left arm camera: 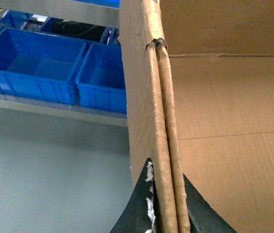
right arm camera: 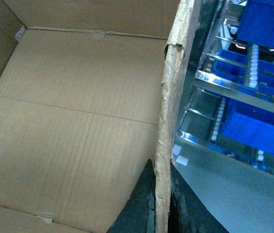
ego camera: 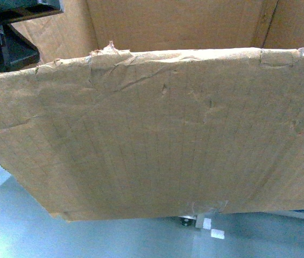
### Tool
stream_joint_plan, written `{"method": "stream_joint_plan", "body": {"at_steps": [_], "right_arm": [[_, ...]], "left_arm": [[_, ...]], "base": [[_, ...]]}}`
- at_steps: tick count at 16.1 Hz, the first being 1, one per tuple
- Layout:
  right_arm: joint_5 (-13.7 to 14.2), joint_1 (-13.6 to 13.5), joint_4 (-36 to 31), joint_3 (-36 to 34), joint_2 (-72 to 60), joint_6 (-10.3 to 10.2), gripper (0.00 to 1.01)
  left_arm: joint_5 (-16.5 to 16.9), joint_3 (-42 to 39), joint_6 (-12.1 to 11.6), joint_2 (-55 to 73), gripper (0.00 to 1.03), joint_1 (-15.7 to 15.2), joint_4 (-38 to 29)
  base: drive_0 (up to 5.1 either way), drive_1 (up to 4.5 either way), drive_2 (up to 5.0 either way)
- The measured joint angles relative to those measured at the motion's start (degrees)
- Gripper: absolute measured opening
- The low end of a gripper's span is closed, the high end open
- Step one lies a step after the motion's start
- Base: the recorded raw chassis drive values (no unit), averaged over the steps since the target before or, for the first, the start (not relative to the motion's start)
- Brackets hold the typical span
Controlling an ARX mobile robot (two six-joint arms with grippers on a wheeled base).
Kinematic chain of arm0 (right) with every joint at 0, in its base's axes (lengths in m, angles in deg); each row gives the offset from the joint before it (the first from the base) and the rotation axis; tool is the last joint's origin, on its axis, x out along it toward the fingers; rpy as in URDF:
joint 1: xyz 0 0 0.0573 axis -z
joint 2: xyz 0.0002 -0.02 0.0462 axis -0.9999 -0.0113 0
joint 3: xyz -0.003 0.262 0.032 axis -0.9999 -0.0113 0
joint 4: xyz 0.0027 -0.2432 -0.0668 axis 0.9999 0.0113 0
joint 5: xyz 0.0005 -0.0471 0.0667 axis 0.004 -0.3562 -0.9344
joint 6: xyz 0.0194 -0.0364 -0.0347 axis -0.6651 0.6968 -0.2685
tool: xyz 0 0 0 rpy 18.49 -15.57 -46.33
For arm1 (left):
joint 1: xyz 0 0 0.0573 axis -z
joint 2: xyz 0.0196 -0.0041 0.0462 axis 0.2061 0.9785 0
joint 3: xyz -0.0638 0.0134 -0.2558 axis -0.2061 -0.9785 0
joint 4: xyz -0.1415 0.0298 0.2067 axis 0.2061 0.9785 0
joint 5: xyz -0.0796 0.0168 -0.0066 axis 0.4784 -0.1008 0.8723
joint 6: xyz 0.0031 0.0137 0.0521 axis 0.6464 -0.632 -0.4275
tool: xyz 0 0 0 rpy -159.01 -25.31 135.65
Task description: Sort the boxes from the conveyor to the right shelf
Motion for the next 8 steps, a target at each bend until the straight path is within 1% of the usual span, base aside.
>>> {"method": "stream_joint_plan", "body": {"at_steps": [8], "right_arm": [[0.00, 0.00, 0.00, 0.00, 0.00, 0.02, 0.02]], "left_arm": [[0.00, 0.00, 0.00, 0.00, 0.03, 0.00, 0.02]], "base": [[-1.6, -1.59, -1.6]]}}
